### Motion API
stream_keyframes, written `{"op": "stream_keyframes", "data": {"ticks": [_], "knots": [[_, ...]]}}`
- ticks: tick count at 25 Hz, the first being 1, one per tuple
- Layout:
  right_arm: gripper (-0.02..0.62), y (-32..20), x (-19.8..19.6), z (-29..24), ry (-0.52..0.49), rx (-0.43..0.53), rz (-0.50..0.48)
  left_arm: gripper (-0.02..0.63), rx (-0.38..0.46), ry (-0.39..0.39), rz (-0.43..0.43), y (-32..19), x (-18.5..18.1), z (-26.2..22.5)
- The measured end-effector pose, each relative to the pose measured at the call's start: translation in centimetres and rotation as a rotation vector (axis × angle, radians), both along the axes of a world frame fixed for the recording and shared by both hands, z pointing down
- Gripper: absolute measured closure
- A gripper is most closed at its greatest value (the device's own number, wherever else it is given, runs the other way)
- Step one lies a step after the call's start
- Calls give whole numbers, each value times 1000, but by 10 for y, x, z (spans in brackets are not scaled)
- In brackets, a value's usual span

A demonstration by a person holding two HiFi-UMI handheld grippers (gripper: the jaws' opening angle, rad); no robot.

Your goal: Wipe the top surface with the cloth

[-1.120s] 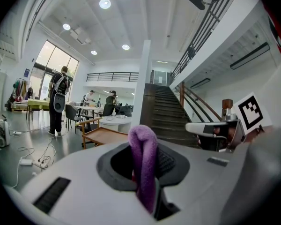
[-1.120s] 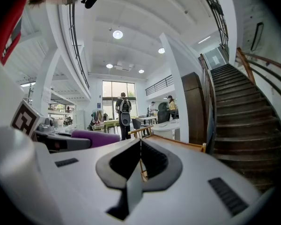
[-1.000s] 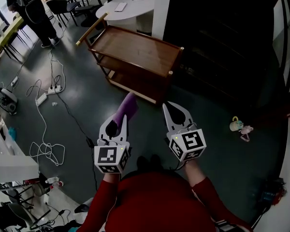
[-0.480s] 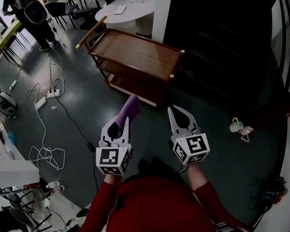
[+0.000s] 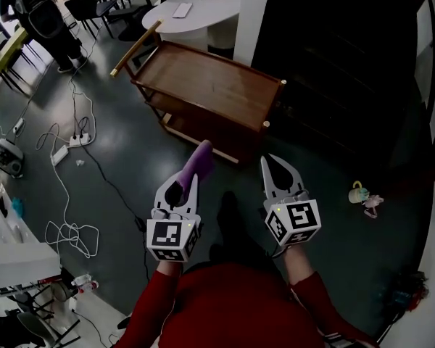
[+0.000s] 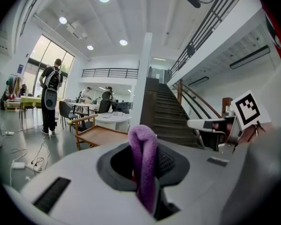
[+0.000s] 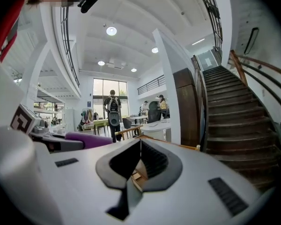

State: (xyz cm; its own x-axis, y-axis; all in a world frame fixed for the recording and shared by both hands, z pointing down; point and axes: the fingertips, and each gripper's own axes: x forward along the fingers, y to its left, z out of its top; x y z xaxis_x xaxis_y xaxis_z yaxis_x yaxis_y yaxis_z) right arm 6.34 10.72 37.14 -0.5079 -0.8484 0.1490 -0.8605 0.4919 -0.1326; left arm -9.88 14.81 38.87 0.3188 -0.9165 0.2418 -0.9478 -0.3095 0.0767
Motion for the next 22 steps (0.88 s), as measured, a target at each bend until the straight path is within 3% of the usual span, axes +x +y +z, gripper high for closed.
{"op": "stream_keyframes", "data": {"ticks": [12, 22], "knots": [[583, -143, -4, -6, -49, 0, -15, 542, -53, -33, -57, -139, -13, 7], [583, -206, 0, -12, -67, 9, 15, 543, -63, -53, -37, -212, -14, 1]]}}
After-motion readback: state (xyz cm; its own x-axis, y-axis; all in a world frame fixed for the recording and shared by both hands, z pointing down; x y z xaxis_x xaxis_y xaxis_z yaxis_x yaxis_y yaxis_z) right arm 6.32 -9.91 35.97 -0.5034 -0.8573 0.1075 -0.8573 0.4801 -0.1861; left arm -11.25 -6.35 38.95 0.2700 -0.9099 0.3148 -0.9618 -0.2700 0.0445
